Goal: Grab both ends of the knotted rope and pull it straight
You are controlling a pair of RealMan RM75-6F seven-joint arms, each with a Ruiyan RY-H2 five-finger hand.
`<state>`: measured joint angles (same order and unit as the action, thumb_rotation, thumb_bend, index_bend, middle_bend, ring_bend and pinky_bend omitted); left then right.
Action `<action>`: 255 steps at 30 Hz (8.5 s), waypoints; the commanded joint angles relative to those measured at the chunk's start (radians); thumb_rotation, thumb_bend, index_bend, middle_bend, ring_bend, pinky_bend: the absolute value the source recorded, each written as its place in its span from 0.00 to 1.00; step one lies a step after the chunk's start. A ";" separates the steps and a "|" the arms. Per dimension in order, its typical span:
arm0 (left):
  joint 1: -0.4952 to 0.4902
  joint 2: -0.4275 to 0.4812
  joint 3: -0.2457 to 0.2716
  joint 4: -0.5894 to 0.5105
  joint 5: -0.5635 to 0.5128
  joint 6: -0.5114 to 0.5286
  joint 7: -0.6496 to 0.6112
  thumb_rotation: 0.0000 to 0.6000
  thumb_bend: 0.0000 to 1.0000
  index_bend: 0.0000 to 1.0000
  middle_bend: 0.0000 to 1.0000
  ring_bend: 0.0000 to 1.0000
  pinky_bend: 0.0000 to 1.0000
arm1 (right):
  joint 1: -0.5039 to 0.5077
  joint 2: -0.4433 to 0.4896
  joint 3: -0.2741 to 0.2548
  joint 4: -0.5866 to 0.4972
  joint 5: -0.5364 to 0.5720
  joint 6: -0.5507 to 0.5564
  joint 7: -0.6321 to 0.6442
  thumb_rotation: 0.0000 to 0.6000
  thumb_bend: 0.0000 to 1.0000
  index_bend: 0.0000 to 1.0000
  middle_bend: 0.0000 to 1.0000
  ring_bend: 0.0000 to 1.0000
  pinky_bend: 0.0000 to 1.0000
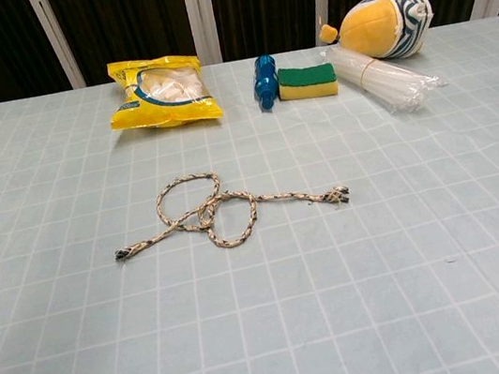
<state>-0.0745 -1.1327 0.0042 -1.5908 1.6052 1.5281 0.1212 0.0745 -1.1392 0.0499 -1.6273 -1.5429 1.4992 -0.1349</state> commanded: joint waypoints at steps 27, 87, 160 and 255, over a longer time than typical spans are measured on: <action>0.002 0.011 0.003 -0.024 -0.009 -0.008 0.010 1.00 0.00 0.00 0.00 0.00 0.00 | 0.025 -0.007 0.012 -0.014 -0.013 -0.018 0.065 1.00 0.31 0.00 0.00 0.00 0.00; -0.025 0.023 -0.020 -0.017 -0.049 -0.044 -0.070 1.00 0.00 0.01 0.00 0.00 0.00 | 0.549 -0.720 0.225 0.219 0.467 -0.388 -0.270 1.00 0.32 0.53 0.12 0.00 0.00; -0.223 -0.121 -0.169 -0.226 -0.282 -0.257 0.246 1.00 0.24 0.31 0.09 0.00 0.00 | 0.496 -0.575 0.169 0.040 0.540 -0.355 -0.308 1.00 0.48 0.64 0.15 0.00 0.00; -0.504 -0.540 -0.247 -0.208 -0.771 -0.214 0.510 1.00 0.55 0.61 0.19 0.00 0.00 | 0.460 -0.364 0.201 -0.097 0.583 -0.271 -0.289 1.00 0.48 0.64 0.15 0.00 0.00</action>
<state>-0.5898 -1.6978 -0.2400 -1.7762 0.8258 1.3069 0.6435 0.5466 -1.5240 0.2444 -1.7134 -0.9597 1.2187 -0.4346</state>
